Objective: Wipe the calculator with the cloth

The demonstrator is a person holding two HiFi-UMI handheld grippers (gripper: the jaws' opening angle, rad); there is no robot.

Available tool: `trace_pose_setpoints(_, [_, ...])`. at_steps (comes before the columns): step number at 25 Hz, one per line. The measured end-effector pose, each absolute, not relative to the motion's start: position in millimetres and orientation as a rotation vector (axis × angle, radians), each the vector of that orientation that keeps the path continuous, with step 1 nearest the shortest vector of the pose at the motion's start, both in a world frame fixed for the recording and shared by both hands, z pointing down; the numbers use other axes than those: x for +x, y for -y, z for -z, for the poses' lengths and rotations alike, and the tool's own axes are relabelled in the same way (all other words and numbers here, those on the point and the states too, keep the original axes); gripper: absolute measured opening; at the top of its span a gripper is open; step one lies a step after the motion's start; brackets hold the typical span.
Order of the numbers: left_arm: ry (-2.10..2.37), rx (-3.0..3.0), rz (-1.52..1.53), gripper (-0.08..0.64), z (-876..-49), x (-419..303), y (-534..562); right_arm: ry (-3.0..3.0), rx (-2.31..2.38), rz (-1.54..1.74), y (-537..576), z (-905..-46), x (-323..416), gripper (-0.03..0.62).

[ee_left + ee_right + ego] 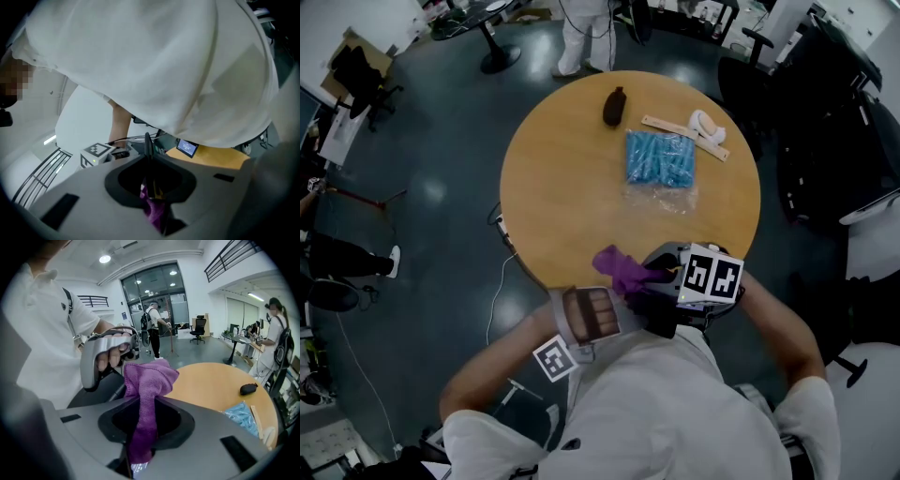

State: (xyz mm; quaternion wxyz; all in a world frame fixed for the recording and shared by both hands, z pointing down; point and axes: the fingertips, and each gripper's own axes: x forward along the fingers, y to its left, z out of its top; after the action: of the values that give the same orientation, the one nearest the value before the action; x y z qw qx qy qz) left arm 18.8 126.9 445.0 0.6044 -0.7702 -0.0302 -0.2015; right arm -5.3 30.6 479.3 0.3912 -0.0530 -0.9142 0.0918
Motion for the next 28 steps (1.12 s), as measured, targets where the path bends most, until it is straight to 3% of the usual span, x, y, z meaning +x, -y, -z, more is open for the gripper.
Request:
trace_pose_setpoints(20, [-0.132,-1.980,0.435,0.048,-407.5,10.7,-112.0,2.291,-0.128,-0.482,-23.7,-545.0,13.8,0.082])
trace_pose_setpoints(28, [-0.274,-2.094,0.420,0.044,-393.3,1.6,-89.2,2.246,0.099,-0.629,13.1,-593.8,52.6,0.082])
